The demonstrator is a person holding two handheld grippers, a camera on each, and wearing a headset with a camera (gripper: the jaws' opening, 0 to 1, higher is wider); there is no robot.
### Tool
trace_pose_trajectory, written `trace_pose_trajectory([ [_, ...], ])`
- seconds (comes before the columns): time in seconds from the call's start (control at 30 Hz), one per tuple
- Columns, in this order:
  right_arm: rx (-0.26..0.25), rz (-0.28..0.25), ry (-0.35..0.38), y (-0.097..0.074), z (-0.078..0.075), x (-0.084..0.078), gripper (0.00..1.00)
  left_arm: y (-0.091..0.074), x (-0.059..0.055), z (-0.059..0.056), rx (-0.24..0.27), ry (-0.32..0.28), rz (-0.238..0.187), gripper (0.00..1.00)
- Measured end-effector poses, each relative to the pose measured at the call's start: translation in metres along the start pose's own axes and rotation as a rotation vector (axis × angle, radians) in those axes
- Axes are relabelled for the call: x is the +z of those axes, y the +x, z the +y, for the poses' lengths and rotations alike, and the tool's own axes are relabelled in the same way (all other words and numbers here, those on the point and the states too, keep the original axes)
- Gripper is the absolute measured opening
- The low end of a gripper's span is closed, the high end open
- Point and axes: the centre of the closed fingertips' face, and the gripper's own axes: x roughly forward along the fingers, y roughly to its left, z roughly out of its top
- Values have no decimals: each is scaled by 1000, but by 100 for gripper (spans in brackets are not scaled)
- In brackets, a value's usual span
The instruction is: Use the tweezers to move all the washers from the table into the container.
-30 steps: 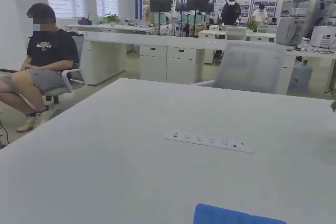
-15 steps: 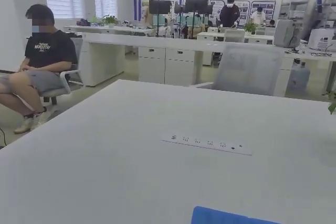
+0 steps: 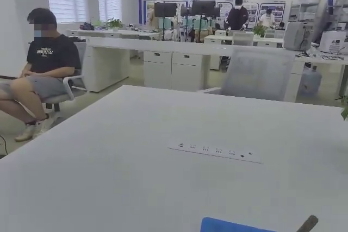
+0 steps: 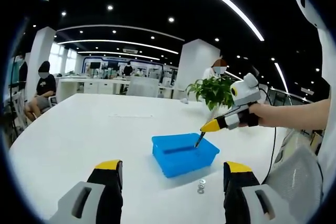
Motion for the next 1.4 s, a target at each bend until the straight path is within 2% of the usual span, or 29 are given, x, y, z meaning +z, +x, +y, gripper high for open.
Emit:
trace_pose_trajectory([
  [0.1, -5, 17, 9, 9, -6, -5, 2, 0, 0, 0, 2, 1, 2, 80],
  [0.33, -15, 94, 26, 24, -19, -23, 2, 0, -1, 2, 7, -1, 4, 79],
  [0.6, -24, 109, 51, 26, -22, -28, 2, -1, -2, 2, 8, -1, 9, 79],
  [0.87, -27, 119, 31, 26, -23, -30, 3, 0, -2, 1, 2, 0, 13, 78],
  [1.13, -32, 95, 32, 21, -21, -26, 3, 0, -2, 1, 3, 1, 14, 78],
  [1.4, 8, 34, 20, 2, 1, -13, 3, 0, -3, 2, 2, 2, 15, 77],
])
